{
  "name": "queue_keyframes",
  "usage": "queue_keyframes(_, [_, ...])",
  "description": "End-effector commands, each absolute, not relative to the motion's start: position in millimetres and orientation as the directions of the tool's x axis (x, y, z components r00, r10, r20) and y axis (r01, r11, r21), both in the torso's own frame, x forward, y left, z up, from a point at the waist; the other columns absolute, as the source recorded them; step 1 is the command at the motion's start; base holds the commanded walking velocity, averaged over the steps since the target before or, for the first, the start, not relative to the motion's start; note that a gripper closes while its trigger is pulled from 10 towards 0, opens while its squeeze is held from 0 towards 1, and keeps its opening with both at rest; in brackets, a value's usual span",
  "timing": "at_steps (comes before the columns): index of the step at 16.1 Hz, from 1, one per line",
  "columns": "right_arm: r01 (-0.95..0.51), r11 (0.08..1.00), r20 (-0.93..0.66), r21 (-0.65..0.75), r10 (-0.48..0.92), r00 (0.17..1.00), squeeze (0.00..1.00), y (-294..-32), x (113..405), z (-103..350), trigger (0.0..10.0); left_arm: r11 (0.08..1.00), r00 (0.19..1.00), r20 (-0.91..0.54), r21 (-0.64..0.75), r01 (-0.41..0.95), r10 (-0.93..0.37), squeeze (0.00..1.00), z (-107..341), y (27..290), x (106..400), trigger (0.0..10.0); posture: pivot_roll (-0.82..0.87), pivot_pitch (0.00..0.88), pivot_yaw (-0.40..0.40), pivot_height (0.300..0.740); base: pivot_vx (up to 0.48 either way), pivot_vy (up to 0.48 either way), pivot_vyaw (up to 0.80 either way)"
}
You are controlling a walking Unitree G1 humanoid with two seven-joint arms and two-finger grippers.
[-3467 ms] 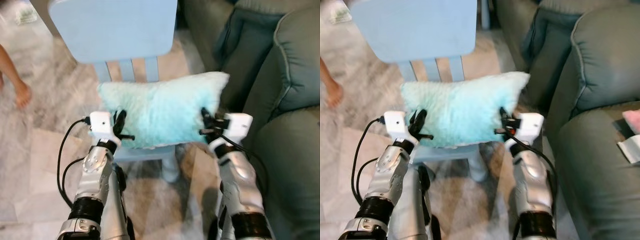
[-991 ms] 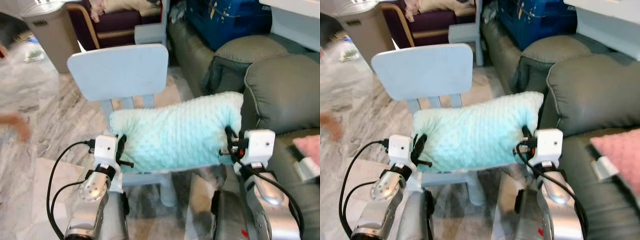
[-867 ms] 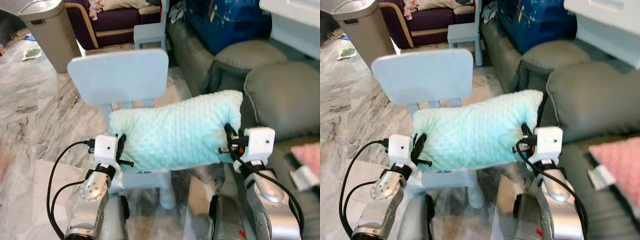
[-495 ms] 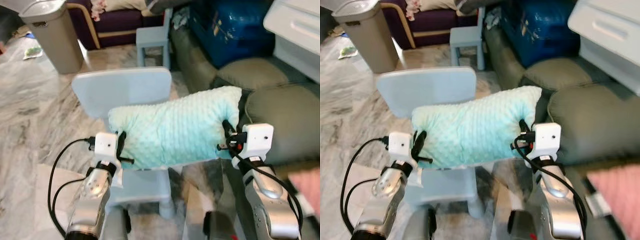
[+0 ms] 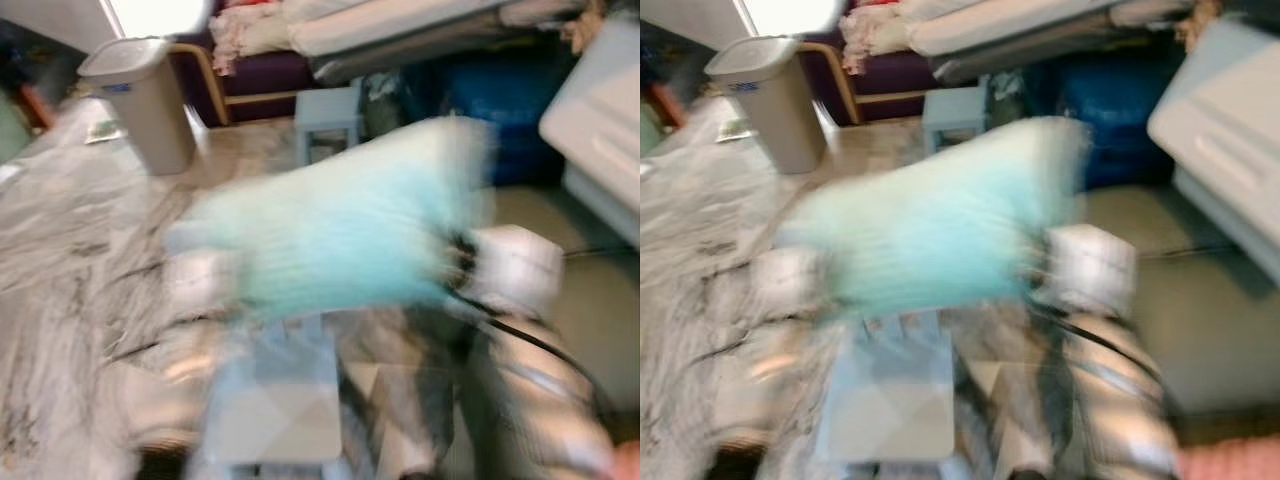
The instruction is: Move the pillow to the sofa
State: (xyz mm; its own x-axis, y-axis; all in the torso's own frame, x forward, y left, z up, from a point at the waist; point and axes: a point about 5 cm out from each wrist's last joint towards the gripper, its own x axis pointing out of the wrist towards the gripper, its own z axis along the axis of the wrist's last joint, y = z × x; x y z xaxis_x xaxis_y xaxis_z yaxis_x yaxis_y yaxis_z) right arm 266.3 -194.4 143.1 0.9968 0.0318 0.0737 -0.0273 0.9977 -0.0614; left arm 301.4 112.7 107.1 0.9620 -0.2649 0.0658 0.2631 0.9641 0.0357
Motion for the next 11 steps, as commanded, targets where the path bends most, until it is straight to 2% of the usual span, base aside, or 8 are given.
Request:
queue_keyframes(1, [-0.11, 0.994, 0.14, -0.03, 0.113, 0.984, 0.0, -167.7, 273.3, 157.3, 10.0, 0.978, 0.98, 0.028, 0.085, 0.192, -0.195, 0.0, 97.9, 143.0, 296.4, 10.0, -0.18, 0.004, 0.082, 0.74, 0.0, 0.0, 0.0])
queue_keyframes(7, [-0.109, 0.994, 0.147, -0.022, 0.111, 0.983, 0.0, -166.1, 274.2, 158.1, 10.0, 0.978, 0.982, 0.024, 0.096, 0.185, -0.188, 0.0, 98.1, 141.8, 299.2, 10.0, -0.18, 0.005, 0.084, 0.74, 0.0, 0.0, 0.0])
queue_keyframes(11, [-0.111, 0.994, 0.142, -0.021, 0.113, 0.983, 0.0, -165.4, 274.8, 157.9, 10.0, 0.989, 0.992, -0.033, 0.081, 0.126, -0.123, 0.0, 92.0, 143.0, 298.5, 10.0, -0.17, 0.013, 0.081, 0.74, 0.0, 0.0, 0.0])
